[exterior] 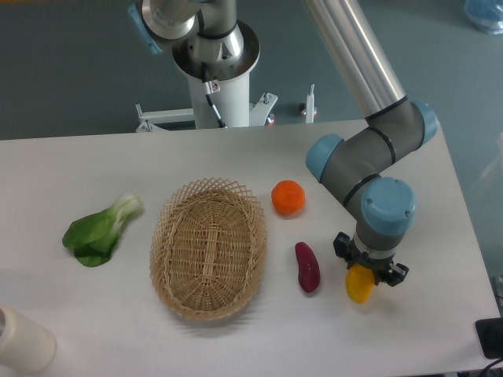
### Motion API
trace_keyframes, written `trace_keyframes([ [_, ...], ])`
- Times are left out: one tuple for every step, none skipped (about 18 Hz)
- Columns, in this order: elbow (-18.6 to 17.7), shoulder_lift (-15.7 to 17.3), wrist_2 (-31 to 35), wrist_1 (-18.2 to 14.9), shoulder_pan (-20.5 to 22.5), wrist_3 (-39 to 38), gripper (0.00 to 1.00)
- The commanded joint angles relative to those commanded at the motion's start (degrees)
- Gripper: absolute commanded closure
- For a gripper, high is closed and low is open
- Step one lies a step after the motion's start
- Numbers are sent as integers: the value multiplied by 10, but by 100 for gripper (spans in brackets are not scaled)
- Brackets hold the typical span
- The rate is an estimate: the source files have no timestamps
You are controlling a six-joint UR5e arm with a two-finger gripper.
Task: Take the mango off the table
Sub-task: 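Lift the grasped mango up off the table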
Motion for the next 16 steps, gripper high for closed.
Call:
trace_keyframes([
  [1, 4, -2, 0, 2, 0, 62],
  [1, 10, -2, 0, 7, 0, 62],
  [0, 14, -4, -1, 12, 1, 62],
  [1, 17, -5, -1, 17, 7, 62],
  [4, 17, -5, -1, 18, 16, 62],
  [13, 16, -5, -1, 18, 21, 62],
  [17, 17, -5, -3, 21, 22, 62],
  [23, 17, -5, -11, 23, 22, 61],
  [29, 17, -6, -20, 25, 24, 60],
  [34, 16, -6, -27, 30, 24, 60],
  [40, 15, -8, -30, 31, 24, 61],
  [43, 13, -11, -29, 31, 24, 61],
  [50, 11, -13, -30, 31, 25, 60],
  [54, 10, -14, -31, 31, 26, 60],
  [57, 10, -15, -31, 31, 34, 59],
  [57, 10, -15, -33, 31, 48, 59],
])
